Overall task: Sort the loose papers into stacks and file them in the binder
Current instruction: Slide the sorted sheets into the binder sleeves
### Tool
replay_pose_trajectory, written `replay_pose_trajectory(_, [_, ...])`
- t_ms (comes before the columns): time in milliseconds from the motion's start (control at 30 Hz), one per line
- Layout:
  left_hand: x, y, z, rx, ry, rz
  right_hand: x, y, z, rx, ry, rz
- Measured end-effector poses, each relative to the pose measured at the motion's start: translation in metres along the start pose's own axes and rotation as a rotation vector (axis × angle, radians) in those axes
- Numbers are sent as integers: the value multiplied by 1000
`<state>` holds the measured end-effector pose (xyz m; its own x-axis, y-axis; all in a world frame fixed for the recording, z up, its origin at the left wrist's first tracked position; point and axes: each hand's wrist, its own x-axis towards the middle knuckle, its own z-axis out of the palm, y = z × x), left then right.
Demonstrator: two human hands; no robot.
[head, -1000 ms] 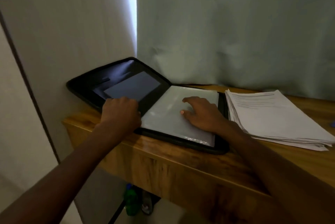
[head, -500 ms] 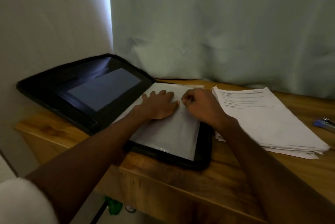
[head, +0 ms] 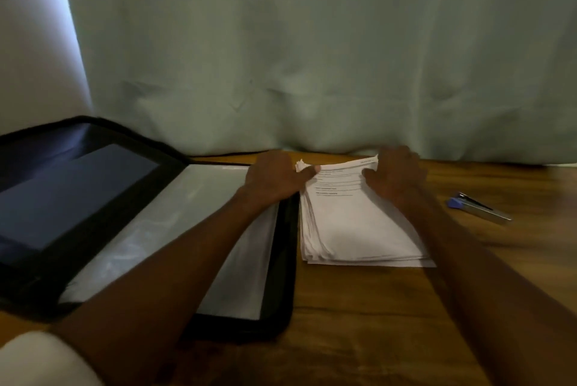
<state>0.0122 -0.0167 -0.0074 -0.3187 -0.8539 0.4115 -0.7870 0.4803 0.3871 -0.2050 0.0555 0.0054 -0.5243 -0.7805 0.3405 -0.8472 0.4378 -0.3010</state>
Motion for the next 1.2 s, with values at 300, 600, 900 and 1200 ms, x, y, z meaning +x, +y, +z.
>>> replay_pose_trajectory(300, [13,-15,30,-440,-8,-199,14,26,5,233,41,138])
replay_pose_trajectory(600, [11,-9,38,-425,-104,-257,23,31,4,855,206,206])
replay_pose_trajectory(900, [9,-4,30,-939,-33,-310,30,44,-6,1257,20,175])
replay_pose_trajectory(1200, [25,-1,26,-1077,46,-364,25,49,-4,1432,-112,72])
